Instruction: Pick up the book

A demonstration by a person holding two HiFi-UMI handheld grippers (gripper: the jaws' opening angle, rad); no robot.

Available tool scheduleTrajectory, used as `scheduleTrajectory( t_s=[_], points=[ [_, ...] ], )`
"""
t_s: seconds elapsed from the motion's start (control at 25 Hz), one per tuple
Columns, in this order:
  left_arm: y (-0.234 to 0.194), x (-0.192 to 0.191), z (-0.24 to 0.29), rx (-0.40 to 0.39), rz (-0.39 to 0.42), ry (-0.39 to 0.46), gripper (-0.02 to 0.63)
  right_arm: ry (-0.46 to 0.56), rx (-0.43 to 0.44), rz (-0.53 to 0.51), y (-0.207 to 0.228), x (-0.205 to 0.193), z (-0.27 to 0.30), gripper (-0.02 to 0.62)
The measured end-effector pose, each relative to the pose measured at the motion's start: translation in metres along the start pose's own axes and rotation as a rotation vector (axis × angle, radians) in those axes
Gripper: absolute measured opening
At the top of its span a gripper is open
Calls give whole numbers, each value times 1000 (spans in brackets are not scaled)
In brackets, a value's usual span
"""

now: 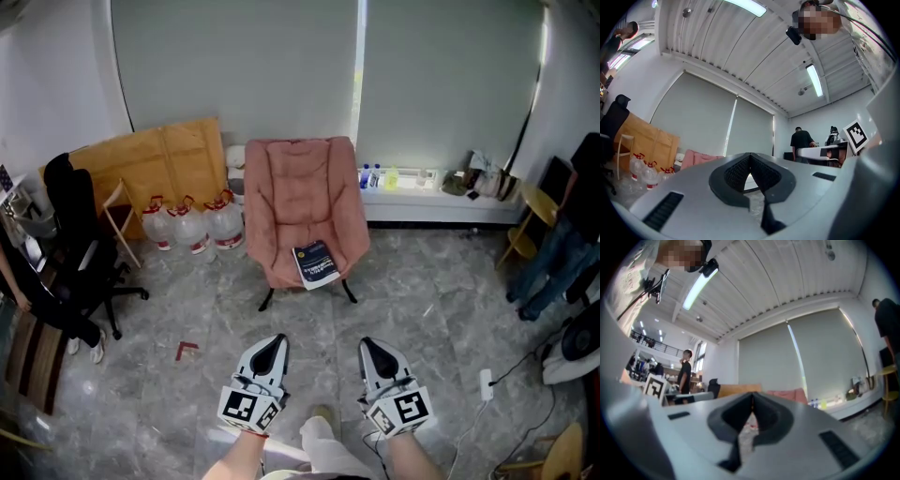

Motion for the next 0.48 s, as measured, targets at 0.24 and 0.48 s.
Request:
scheduleTrajectory(
  t_s=[0.24,0.48],
  points=[
    [-21,-12,45,-7,5,9,10,0,2,4,32,-11,45,12],
    [-42,-32,78,13,3,-4,9,-28,17,15,56,-29,79,12]
  ],
)
Point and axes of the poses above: the fingertips, and each gripper's own axes: z forward along the fingers, y to its right, x out of its top, the point moved 8 cm from there along -z, backward along the fingers, and after that the axes turned 13 degrees about y, right-handed, at the moved point
